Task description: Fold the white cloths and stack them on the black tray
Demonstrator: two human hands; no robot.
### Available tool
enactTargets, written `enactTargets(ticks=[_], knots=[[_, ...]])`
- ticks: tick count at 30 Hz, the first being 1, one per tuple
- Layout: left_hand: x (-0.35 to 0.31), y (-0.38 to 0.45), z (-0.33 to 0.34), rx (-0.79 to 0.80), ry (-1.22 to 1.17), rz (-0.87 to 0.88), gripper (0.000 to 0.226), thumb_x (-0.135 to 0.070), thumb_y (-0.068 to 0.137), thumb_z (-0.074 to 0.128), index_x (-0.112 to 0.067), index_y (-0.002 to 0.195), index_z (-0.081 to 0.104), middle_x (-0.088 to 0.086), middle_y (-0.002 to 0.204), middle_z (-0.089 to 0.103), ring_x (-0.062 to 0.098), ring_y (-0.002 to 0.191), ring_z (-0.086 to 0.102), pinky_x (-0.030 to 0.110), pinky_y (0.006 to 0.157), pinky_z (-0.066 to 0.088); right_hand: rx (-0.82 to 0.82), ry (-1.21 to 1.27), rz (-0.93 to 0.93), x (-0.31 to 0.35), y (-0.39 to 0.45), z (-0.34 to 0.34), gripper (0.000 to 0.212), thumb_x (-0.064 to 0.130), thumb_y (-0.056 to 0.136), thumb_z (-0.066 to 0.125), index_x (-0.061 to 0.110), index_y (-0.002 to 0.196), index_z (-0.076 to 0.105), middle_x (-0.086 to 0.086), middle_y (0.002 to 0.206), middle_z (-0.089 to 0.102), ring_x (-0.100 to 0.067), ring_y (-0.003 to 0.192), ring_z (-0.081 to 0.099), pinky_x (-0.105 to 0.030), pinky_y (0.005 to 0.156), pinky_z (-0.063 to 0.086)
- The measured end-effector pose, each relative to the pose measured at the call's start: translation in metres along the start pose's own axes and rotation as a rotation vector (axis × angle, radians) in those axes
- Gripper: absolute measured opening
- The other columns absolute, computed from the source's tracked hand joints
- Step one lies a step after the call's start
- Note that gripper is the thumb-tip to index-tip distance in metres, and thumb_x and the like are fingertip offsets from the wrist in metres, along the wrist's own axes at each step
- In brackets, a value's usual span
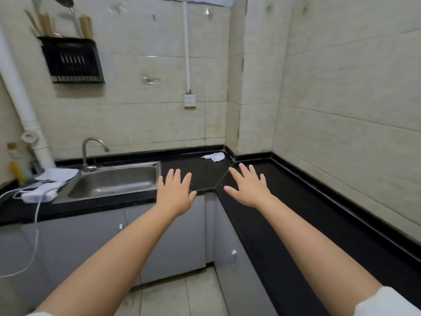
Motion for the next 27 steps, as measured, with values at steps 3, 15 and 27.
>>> enactTargets(ticks=[3, 15, 27], knots=[[0.013, 0.067, 0.005, -0.005, -0.009, -0.015, 0.058, -0.042, 0.098, 0.029, -0.020, 0.148, 0.011, 0.011, 0.157, 0.007, 0.027, 0.146, -0.001, 0.048, 0.117, 0.006, -0.031, 0.010, -0.005, -0.006, 0.076, 0.000, 0.062, 0.047, 0.094, 0.035, 0.025, 0.147, 0.011, -0.005, 0.158, 0.003, -0.030, 0.145, -0.004, -0.054, 0.115, 0.007], [0.089, 0.295, 0.082, 0.069, -0.012, 0.025, 0.058, -0.041, 0.098, 0.031, -0.017, 0.147, 0.014, 0.012, 0.157, 0.007, 0.029, 0.146, 0.000, 0.046, 0.119, 0.007, 0.061, -0.019, 0.062, -0.017, 0.323, 0.065, 0.060, 0.044, 0.095, 0.036, 0.021, 0.146, 0.015, -0.007, 0.157, 0.011, -0.030, 0.145, 0.001, -0.052, 0.116, 0.011], [0.106, 0.550, 0.167, 0.184, -0.055, 0.271, 0.058, -0.039, 0.098, 0.034, -0.015, 0.147, 0.013, 0.012, 0.157, 0.007, 0.028, 0.146, 0.000, 0.046, 0.118, 0.006, 0.151, -0.050, 0.302, -0.054, 0.540, 0.127, 0.057, 0.043, 0.094, 0.039, 0.018, 0.143, 0.024, -0.006, 0.154, 0.021, -0.028, 0.144, 0.010, -0.053, 0.114, 0.016]])
Point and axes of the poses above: each hand's wrist, its own y-axis towards the middle knuckle, its own z-axis out of the palm, x = y × z, the point moved 2 cm from there along y, towards the middle knuckle
